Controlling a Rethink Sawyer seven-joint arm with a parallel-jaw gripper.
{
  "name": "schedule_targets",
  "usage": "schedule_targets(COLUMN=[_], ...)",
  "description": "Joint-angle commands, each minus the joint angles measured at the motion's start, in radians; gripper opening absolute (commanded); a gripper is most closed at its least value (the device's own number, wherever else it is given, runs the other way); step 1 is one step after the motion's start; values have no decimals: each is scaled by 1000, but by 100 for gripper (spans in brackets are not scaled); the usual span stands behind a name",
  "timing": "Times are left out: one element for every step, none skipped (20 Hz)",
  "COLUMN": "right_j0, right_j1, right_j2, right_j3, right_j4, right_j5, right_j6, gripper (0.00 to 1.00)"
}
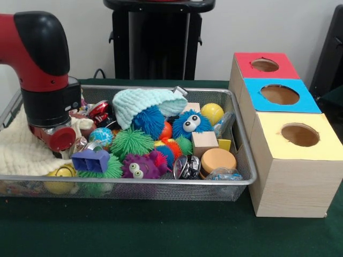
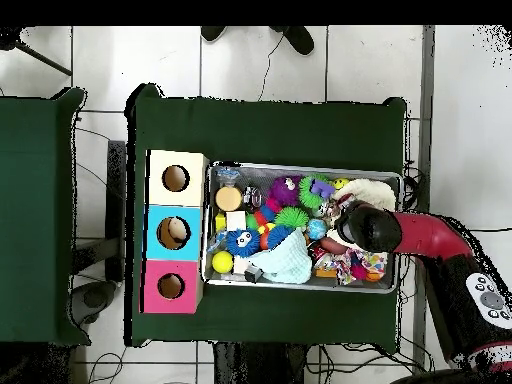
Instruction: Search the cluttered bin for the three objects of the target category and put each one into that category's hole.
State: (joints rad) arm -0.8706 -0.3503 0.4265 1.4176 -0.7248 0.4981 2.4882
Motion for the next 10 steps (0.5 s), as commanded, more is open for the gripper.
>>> schedule_targets(right_j0=[22,26,33,38,44,50,56,62,68,74], right_j1=[143,138,134,129,123,118,111,104,96,91], right_j2=[12,9,4,0,-3,-9,-13,-17,-21,-24], right_j3=[-124,-123,-123,-122,-121,-116,-114,-109,-104,-103], right_j4=[-44,-39,-37,-33,-30,-27,-25,-19,-14,-8], right_j5=[31,40,48,59,68,72,81,91,101,112], right_j6=[-187,-180,-172,-164,-158,-146,-139,-130,-121,-115], gripper=[0,0,0,0,0,0,0,0,0,0])
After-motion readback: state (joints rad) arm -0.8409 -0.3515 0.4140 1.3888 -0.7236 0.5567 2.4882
